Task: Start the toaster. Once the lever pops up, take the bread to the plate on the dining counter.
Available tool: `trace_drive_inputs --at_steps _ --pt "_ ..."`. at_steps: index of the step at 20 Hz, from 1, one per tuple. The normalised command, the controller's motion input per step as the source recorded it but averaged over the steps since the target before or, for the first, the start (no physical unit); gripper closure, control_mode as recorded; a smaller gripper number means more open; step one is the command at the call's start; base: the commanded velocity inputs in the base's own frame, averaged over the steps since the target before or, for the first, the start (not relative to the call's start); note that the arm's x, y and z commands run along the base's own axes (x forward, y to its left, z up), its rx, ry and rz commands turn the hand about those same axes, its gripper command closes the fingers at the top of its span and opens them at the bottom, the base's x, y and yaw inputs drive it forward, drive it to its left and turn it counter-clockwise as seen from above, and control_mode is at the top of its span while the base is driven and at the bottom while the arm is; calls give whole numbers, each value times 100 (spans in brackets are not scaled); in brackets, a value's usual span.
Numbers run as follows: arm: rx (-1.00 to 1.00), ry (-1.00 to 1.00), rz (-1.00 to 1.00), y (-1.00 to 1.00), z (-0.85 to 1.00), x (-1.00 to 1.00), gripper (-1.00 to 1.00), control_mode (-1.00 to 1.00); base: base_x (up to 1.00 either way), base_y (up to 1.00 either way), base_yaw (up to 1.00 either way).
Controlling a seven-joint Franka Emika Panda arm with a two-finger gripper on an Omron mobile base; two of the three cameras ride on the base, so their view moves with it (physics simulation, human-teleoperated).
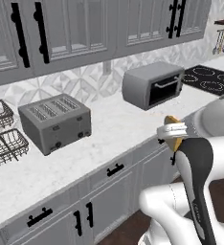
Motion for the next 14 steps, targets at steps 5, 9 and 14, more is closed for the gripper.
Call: trace_drive_inputs --at_steps 5,9,14 --pt "0 0 0 0 0 0 100 100 0 0 -97" --pt "0 0 0 0 0 0 100 100 0 -9 -96" --pt "0 0 0 0 0 0 100 100 0 -27 -91"
